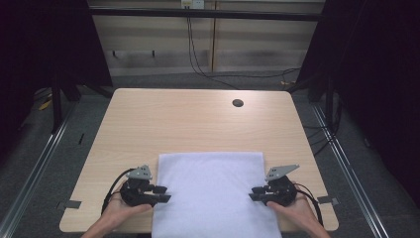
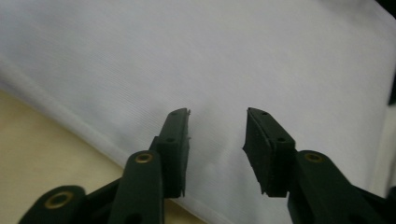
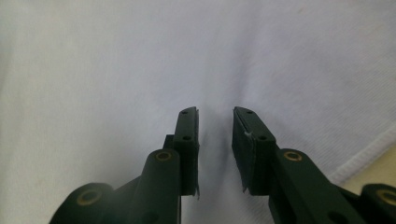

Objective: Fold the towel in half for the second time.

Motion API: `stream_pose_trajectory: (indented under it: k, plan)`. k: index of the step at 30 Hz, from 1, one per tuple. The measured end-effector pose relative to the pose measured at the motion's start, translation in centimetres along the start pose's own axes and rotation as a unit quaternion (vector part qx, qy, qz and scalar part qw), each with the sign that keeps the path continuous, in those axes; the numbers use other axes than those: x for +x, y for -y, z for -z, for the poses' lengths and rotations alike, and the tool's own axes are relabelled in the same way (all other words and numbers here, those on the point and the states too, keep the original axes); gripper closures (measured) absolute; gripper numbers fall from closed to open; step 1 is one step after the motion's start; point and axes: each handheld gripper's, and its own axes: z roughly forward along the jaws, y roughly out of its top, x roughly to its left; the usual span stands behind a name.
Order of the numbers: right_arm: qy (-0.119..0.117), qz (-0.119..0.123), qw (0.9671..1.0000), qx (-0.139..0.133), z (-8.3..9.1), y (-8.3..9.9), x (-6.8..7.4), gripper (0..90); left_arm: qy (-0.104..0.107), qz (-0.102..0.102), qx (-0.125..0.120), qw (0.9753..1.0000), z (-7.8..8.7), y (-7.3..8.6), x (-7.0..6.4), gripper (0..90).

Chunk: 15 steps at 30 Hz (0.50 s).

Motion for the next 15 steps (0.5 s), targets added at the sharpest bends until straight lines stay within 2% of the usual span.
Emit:
stream_pose_trajectory:
  k: [1, 2, 4, 5, 8, 9, 12, 15]
  plan:
    - [0.008, -0.001, 0.9999, -0.008, 0.2, -0.3, -0.5, 72.5, -0.014, 0.012, -0.023, 0.9996, 0.6, -0.9, 1.2, 58.2]
    - [0.016, -0.004, 0.9996, -0.025, 0.5, -0.7, -1.2, 72.2, -0.021, 0.016, -0.029, 0.9992, 0.8, -1.5, 1.9, 57.9]
    - [0.026, -0.021, 0.9984, -0.046, 1.0, -1.4, -2.5, 70.5, -0.042, 0.02, -0.039, 0.9982, 0.9, -2.5, 3.4, 57.7]
    - [0.037, -0.025, 0.9975, -0.055, 1.2, -1.9, -3.2, 70.0, -0.049, 0.029, -0.045, 0.9974, 1.0, -3.0, 4.3, 57.0]
    - [0.051, -0.042, 0.9946, -0.079, 1.5, -3.2, -5.4, 68.4, -0.066, 0.045, -0.051, 0.9954, 0.6, -4.1, 6.8, 57.0]
    - [0.056, -0.047, 0.9934, -0.088, 1.6, -3.7, -6.1, 68.0, -0.064, 0.057, -0.053, 0.9949, 0.5, -4.3, 7.5, 57.0]
    - [0.064, -0.063, 0.9912, -0.098, 1.2, -4.8, -8.0, 66.1, -0.079, 0.065, -0.063, 0.9928, 0.2, -4.6, 8.8, 55.5]
    - [0.065, -0.073, 0.9906, -0.096, 0.1, -5.3, -9.5, 64.4, -0.089, 0.068, -0.067, 0.9915, 0.0, -4.7, 9.7, 52.3]
